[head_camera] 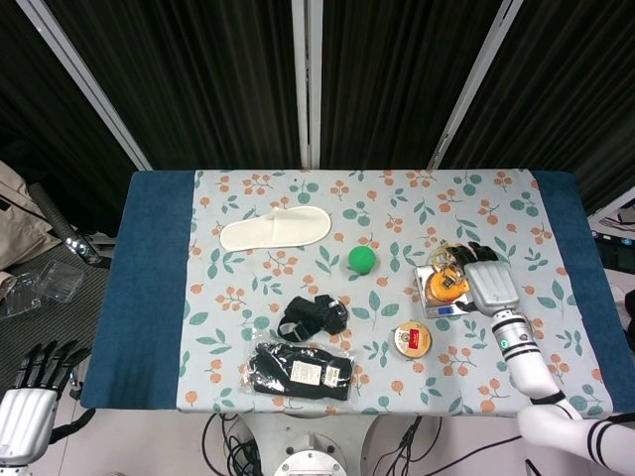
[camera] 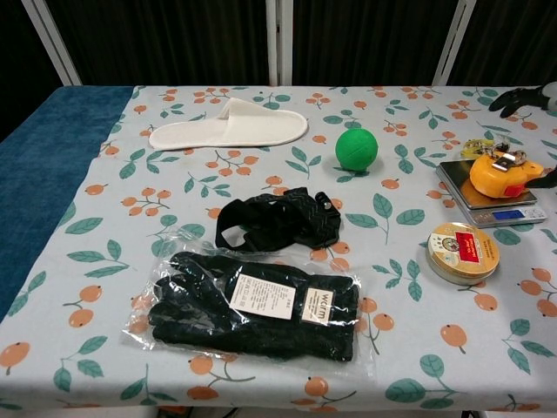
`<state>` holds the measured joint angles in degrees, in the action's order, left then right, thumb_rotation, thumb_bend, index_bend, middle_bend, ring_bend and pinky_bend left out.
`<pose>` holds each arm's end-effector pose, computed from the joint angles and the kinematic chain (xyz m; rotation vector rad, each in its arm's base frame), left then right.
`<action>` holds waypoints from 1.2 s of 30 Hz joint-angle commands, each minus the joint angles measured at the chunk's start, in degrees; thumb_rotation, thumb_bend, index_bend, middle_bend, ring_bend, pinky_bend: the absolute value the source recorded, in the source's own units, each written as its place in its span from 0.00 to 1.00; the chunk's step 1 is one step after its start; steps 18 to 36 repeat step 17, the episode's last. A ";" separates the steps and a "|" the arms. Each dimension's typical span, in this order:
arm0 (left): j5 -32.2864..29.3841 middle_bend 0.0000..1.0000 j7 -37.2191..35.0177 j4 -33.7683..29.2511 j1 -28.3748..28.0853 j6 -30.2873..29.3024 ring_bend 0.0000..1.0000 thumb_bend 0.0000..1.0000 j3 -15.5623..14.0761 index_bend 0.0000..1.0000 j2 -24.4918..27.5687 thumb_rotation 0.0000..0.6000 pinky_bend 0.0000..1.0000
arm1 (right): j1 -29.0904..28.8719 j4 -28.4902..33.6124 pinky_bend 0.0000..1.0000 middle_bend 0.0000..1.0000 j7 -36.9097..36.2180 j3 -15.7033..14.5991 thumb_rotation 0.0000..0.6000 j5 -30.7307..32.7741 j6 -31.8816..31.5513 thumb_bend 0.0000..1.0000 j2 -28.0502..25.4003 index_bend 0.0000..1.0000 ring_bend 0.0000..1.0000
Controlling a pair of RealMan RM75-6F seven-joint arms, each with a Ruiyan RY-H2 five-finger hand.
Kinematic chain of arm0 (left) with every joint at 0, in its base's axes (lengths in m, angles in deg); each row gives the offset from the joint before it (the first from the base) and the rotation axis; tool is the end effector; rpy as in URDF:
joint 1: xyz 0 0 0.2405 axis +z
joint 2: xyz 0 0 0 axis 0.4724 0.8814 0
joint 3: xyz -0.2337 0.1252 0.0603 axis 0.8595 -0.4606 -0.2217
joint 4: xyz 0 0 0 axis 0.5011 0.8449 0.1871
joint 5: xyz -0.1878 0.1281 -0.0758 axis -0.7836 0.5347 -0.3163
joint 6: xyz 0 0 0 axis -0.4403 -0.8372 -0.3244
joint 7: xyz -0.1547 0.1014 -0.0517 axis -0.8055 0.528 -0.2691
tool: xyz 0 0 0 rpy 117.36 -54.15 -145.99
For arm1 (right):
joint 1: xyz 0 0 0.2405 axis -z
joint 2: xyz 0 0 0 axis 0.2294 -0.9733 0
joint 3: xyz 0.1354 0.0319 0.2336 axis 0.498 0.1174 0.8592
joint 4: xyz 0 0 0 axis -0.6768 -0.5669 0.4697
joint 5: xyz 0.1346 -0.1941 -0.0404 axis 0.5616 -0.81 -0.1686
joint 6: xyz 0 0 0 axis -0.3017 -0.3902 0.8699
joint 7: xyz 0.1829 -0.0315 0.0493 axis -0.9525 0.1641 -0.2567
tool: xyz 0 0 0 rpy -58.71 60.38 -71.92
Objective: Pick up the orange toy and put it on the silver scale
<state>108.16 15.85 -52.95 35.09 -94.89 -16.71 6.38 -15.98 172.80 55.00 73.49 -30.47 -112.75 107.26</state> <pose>-0.3395 0.1255 0.1062 -1.4495 -0.8526 -0.8997 -0.2869 -0.3773 0.0327 1.6135 -0.9456 0.7119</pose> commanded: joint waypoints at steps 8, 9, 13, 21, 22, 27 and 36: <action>0.31 0.09 0.26 0.10 -0.54 0.42 0.00 0.10 0.32 0.16 -0.54 1.00 0.02 | 21.80 -0.44 0.00 0.00 -12.26 -9.56 1.00 -13.59 -27.04 0.03 -5.19 0.00 0.00; 0.38 0.09 0.43 -0.06 -0.61 0.47 0.00 0.10 0.33 0.16 -0.44 1.00 0.02 | 23.24 -1.48 0.00 0.00 -13.83 -9.97 1.00 -13.83 -28.26 0.03 -4.81 0.00 0.00; 0.30 0.09 0.83 -0.73 -1.09 0.79 0.00 0.10 0.72 0.16 0.02 1.00 0.02 | 28.38 -6.36 0.00 0.00 -19.53 -11.03 1.00 -15.32 -32.81 0.02 -2.72 0.00 0.00; 0.32 0.09 0.89 -0.75 -1.70 1.43 0.00 0.10 1.01 0.16 -0.25 1.00 0.02 | 30.85 -9.02 0.00 0.00 -22.42 -10.94 1.00 -15.99 -34.25 0.02 -1.56 0.00 0.00; 0.32 0.09 0.89 -0.75 -1.70 1.43 0.00 0.10 1.01 0.16 -0.25 1.00 0.02 | 30.85 -9.02 0.00 0.00 -22.42 -10.94 1.00 -15.99 -34.25 0.02 -1.56 0.00 0.00; 0.32 0.09 0.89 -0.75 -1.70 1.43 0.00 0.10 1.01 0.16 -0.25 1.00 0.02 | 30.85 -9.02 0.00 0.00 -22.42 -10.94 1.00 -15.99 -34.25 0.02 -1.56 0.00 0.00; 0.32 0.09 0.89 -0.75 -1.70 1.43 0.00 0.10 1.01 0.16 -0.25 1.00 0.02 | 30.85 -9.02 0.00 0.00 -22.42 -10.94 1.00 -15.99 -34.25 0.02 -1.56 0.00 0.00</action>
